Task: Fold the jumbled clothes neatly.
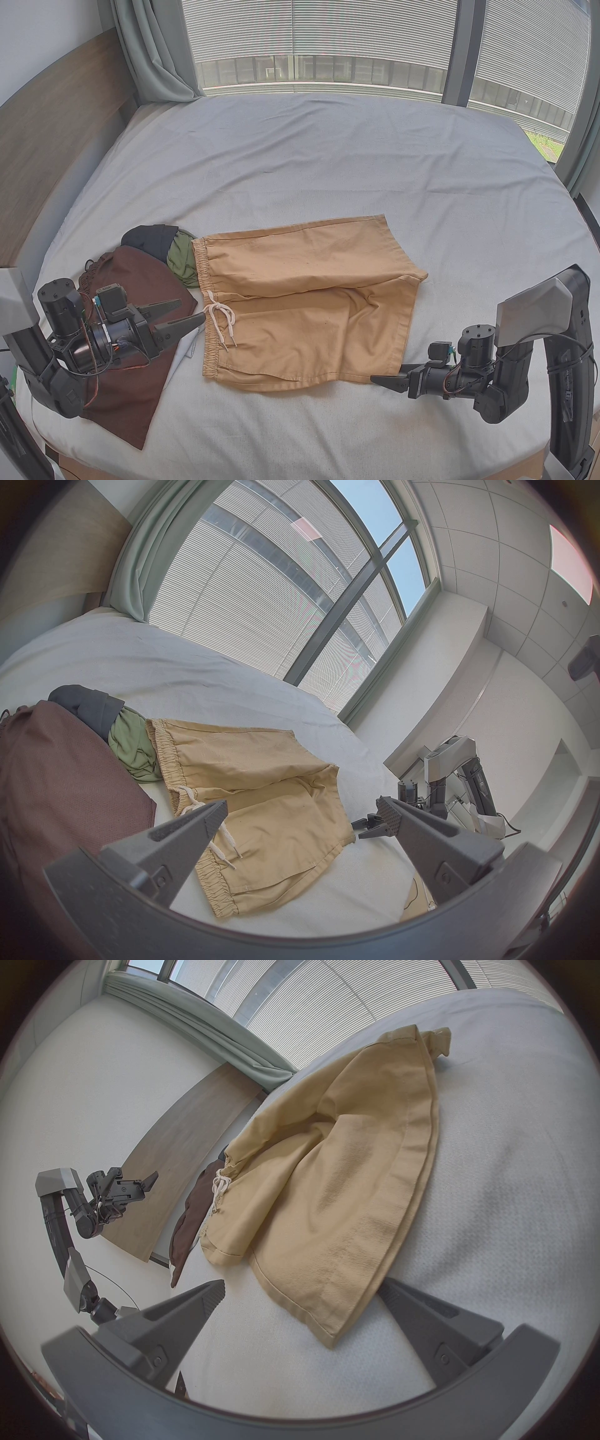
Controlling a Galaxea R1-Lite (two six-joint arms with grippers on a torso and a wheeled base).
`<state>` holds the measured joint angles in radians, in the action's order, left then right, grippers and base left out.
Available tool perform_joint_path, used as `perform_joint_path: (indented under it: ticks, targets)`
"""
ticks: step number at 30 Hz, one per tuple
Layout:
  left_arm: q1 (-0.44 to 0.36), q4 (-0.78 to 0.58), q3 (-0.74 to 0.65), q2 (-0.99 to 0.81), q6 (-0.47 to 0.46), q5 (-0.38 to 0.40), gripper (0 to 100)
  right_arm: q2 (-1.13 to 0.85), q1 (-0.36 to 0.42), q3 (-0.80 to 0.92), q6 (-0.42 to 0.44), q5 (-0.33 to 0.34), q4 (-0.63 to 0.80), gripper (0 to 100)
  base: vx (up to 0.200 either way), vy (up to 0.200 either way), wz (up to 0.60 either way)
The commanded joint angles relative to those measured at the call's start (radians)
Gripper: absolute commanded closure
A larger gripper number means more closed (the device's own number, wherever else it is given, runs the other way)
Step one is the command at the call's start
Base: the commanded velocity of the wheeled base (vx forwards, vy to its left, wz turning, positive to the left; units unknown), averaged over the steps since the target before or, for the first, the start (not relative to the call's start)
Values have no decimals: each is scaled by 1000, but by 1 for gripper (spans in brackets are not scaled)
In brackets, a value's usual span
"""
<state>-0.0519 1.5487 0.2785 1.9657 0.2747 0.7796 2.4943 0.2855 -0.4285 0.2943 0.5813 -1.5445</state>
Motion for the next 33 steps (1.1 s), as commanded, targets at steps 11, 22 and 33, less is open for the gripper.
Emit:
perform_joint_path:
  ticks: [11,22,33]
  targets:
    - [0,1,-1,7,-2,0,0,29,12,-21,-1,-3,3,100,0,0,0]
    - [0,1,-1,24,-2,0,0,12,0,1,-6,-29,3,100,0,0,0]
    - [1,2,-4,62,-3,0,0,-69,-124,125,-44,-29,6,100,0,0,0]
